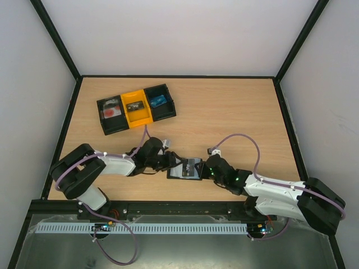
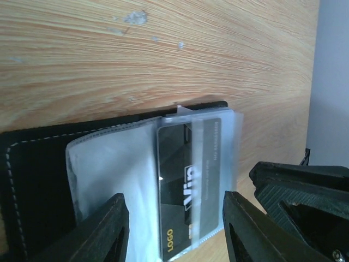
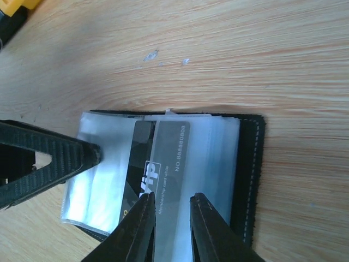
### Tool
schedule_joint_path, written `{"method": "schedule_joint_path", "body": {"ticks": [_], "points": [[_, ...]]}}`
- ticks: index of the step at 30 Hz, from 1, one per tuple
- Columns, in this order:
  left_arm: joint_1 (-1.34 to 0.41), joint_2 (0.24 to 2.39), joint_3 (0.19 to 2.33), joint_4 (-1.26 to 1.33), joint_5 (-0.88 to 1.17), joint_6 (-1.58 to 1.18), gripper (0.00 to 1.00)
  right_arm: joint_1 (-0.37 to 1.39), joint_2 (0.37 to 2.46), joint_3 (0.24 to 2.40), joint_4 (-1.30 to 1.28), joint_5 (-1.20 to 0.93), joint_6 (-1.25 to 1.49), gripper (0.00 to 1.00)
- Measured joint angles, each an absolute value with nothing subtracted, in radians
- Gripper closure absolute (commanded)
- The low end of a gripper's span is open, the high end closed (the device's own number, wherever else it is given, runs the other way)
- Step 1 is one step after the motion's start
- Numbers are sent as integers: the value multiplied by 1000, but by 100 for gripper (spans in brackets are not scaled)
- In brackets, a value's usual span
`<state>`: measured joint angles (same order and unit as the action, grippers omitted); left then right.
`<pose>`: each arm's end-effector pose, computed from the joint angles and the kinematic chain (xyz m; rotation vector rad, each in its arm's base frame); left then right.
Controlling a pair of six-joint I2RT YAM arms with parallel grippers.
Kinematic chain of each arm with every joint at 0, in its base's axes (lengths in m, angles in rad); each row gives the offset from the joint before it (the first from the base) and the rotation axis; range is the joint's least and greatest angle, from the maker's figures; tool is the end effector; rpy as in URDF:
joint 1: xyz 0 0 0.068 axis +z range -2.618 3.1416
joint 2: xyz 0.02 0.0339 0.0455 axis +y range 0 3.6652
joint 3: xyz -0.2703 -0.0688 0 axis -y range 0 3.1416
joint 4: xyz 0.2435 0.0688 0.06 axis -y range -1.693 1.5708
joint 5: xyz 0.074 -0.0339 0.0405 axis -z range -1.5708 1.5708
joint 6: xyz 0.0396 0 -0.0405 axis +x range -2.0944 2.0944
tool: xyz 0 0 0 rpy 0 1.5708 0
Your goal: Take the credit cards out of the card holder
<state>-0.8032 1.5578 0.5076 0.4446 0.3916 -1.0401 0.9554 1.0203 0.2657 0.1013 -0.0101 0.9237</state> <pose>0.1840 -0.2124 0.1394 -0.0377 2.5265 -1.3502 0.1078 0.1532 0.1517 -0.0446 2.4311 0.9767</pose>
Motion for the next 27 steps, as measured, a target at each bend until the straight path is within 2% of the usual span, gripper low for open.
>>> {"method": "schedule_joint_path", "body": {"ticks": [17, 22, 27], "points": [[-801, 1607, 479, 520, 419, -1048, 60, 955, 1264, 311, 222, -51, 913, 88], [-801, 1618, 476, 543, 424, -1055, 62, 955, 1281, 311, 245, -52, 913, 90], [-801, 1641, 474, 584, 444, -1073, 68, 955, 1282, 311, 246, -51, 913, 91]]}}
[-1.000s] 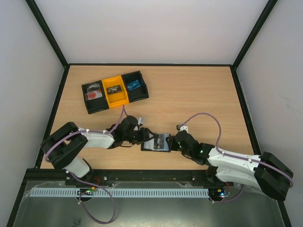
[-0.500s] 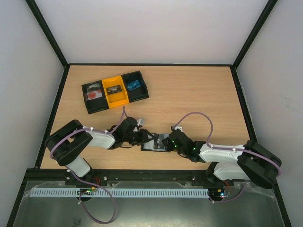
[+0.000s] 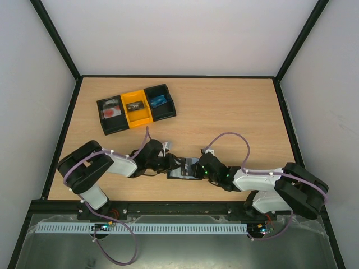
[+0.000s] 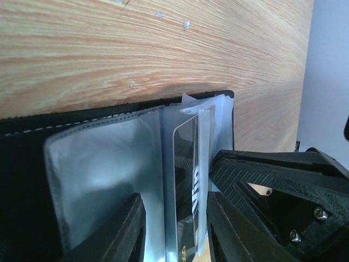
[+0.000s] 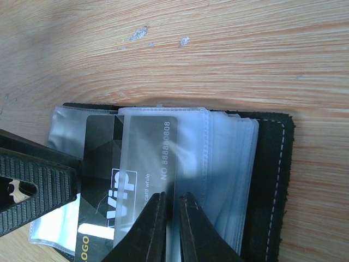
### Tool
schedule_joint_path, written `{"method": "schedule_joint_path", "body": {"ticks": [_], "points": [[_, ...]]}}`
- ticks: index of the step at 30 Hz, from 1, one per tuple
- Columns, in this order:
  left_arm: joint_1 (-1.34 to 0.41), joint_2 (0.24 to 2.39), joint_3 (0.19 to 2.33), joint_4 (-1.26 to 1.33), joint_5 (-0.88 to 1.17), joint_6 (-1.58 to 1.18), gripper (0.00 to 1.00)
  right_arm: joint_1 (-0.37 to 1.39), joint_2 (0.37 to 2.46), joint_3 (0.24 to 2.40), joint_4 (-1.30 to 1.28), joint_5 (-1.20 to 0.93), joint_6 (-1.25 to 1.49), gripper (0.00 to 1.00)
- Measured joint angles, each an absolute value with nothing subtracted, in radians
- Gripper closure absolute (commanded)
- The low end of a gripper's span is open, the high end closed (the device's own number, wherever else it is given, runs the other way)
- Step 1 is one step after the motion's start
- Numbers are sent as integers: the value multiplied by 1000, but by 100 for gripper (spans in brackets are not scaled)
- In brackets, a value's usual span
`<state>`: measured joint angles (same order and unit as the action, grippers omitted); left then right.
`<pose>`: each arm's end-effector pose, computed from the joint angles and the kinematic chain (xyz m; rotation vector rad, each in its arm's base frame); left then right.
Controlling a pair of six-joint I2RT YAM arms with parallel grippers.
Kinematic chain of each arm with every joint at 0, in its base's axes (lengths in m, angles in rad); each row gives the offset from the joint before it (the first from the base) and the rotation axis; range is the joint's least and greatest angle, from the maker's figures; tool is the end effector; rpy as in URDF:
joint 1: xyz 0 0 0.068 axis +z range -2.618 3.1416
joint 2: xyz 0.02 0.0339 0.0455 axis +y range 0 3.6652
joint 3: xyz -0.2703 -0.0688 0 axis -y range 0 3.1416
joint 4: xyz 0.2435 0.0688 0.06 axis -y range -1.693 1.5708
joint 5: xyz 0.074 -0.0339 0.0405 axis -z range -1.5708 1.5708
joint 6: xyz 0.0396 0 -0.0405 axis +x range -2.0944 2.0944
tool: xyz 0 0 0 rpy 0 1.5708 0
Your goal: Take the credit cards out of the card holder
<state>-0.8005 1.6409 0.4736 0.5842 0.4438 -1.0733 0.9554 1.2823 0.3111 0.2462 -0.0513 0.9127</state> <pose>0.1837 -0.2138 0.1223 -0.0393 2.5313 -1.4259 0.1225 0.1768 0.1302 -0.0827 2.5132 0.9482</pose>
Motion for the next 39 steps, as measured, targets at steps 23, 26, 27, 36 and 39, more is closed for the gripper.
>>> {"method": "schedule_joint_path", "body": {"ticks": [23, 26, 27, 36, 39], "points": [[-798, 1656, 455, 683, 470, -1119, 97, 955, 1288, 298, 280, -51, 913, 90], [-795, 1634, 449, 669, 463, -1118, 97, 955, 1287, 294, 287, -51, 913, 90], [-794, 1628, 446, 667, 461, -1118, 97, 955, 1287, 292, 290, -51, 913, 90], [-771, 1544, 388, 636, 442, -1118, 97, 955, 1275, 280, 299, -50, 913, 90], [-756, 1502, 374, 607, 435, -1114, 97, 955, 1265, 276, 296, -51, 908, 90]]}}
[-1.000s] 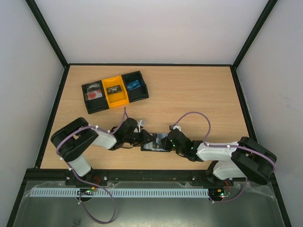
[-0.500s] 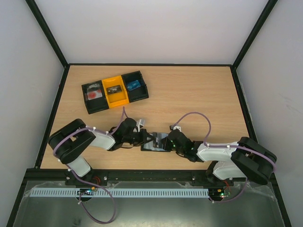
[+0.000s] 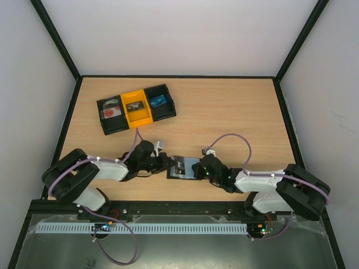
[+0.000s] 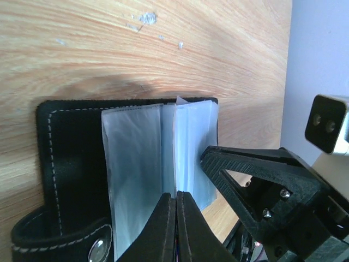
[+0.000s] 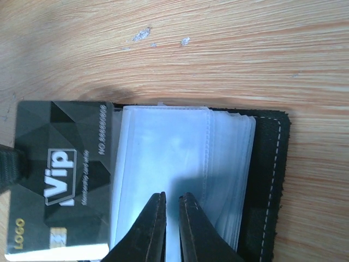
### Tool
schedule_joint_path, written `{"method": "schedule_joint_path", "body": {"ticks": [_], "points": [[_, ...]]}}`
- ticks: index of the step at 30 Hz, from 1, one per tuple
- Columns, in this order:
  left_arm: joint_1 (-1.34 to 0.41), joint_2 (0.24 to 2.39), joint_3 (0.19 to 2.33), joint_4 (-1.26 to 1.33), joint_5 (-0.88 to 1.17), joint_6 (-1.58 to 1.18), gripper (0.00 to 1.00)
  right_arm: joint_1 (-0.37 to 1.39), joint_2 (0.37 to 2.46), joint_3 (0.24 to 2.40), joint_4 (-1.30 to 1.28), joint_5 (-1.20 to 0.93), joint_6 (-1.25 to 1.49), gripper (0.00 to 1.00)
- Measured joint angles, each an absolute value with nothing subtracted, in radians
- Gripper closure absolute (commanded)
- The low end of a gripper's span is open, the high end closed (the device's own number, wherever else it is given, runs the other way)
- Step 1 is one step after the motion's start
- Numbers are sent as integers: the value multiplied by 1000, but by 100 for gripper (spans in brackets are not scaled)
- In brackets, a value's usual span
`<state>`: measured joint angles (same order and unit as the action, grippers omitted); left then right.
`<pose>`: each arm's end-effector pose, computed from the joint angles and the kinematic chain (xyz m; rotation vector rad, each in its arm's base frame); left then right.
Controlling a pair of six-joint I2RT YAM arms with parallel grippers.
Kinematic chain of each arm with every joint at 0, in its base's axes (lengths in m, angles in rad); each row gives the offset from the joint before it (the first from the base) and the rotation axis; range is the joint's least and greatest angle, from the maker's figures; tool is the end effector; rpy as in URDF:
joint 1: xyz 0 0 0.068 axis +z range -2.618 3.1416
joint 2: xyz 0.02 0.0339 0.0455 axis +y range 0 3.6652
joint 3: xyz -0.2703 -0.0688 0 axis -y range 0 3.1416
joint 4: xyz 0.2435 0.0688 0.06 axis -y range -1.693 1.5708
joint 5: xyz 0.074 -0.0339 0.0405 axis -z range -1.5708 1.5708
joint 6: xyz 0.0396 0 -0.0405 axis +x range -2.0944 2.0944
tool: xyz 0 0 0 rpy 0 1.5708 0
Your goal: Take the credit cards out of the card holder
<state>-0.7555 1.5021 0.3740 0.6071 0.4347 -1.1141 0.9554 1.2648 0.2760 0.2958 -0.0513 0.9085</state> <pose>0.1744 -0.1872 0.1341 -0.1281 2.4572 -1.4571 0.1195 0.1726 0.1283 -0.0881 2.4822 0.9739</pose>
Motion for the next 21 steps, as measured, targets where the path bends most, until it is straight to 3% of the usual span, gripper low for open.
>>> {"method": "schedule_joint_path", "body": {"ticks": [12, 21], "points": [[-700, 1271, 400, 336, 412, -991, 97, 955, 1028, 274, 192, -54, 822, 84], [-672, 1143, 466, 189, 537, -833, 97, 955, 779, 282, 96, -134, 736, 75]]}}
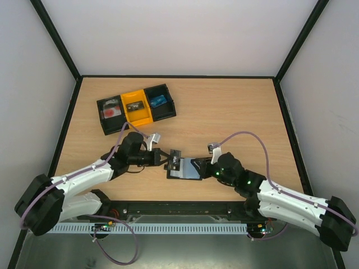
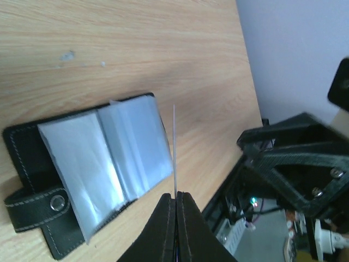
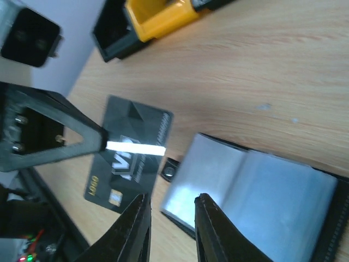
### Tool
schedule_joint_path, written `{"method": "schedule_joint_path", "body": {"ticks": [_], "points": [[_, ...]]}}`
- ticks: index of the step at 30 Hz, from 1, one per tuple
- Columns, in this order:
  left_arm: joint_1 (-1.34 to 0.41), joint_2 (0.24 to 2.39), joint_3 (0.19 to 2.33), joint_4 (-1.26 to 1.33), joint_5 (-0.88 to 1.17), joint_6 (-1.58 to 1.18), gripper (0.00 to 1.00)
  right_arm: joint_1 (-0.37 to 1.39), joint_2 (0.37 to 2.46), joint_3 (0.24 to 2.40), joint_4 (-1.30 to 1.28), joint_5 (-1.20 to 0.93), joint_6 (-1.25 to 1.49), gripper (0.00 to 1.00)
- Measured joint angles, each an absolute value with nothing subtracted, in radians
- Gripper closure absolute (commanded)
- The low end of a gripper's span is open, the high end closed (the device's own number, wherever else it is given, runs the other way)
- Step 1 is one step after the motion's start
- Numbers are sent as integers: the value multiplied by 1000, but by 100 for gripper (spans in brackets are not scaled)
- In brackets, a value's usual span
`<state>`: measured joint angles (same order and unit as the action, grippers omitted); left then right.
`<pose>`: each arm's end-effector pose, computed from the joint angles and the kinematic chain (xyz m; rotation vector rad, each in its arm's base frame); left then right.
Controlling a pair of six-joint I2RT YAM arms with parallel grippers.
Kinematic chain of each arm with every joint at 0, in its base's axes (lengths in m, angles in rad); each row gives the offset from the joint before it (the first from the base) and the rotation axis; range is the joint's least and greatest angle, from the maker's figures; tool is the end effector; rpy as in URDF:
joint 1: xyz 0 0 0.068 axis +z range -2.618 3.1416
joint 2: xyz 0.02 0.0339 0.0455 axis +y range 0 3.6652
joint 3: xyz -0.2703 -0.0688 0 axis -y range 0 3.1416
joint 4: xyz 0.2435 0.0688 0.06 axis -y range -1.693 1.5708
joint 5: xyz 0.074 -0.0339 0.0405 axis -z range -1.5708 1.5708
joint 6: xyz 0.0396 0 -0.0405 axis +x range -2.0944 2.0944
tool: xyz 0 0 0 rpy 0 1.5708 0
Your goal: Take the credit cards out of the card holder
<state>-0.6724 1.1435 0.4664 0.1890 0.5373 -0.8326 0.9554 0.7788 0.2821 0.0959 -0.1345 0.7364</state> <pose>0.1679 -0.1596 0.2030 0.1955 2.3240 -1.4079 0.0964 0.1456 0.1959 -0.3353 2.1590 1.1797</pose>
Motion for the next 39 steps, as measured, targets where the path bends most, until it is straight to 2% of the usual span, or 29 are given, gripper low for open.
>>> {"method": "schedule_joint_path", "body": {"ticks": [5, 10, 16, 24, 33, 36, 39], "points": [[-672, 1083, 467, 128, 608, -770, 97, 955, 704, 336, 50, -186, 703, 68], [-674, 1044, 468, 96, 666, -721, 97, 955, 712, 418, -13, -251, 662, 57], [-706, 1042, 473, 82, 742, -672, 97, 955, 786, 512, -102, -332, 578, 64], [-738, 1036, 490, 67, 785, -635, 97, 955, 873, 564, -150, -428, 513, 60], [-776, 1001, 490, 65, 815, -632, 97, 955, 900, 564, -154, -502, 478, 61], [-781, 984, 490, 64, 824, -634, 97, 955, 900, 564, -152, -519, 474, 65], [-782, 978, 490, 60, 834, -635, 97, 953, 896, 564, -152, -534, 474, 62]]}}
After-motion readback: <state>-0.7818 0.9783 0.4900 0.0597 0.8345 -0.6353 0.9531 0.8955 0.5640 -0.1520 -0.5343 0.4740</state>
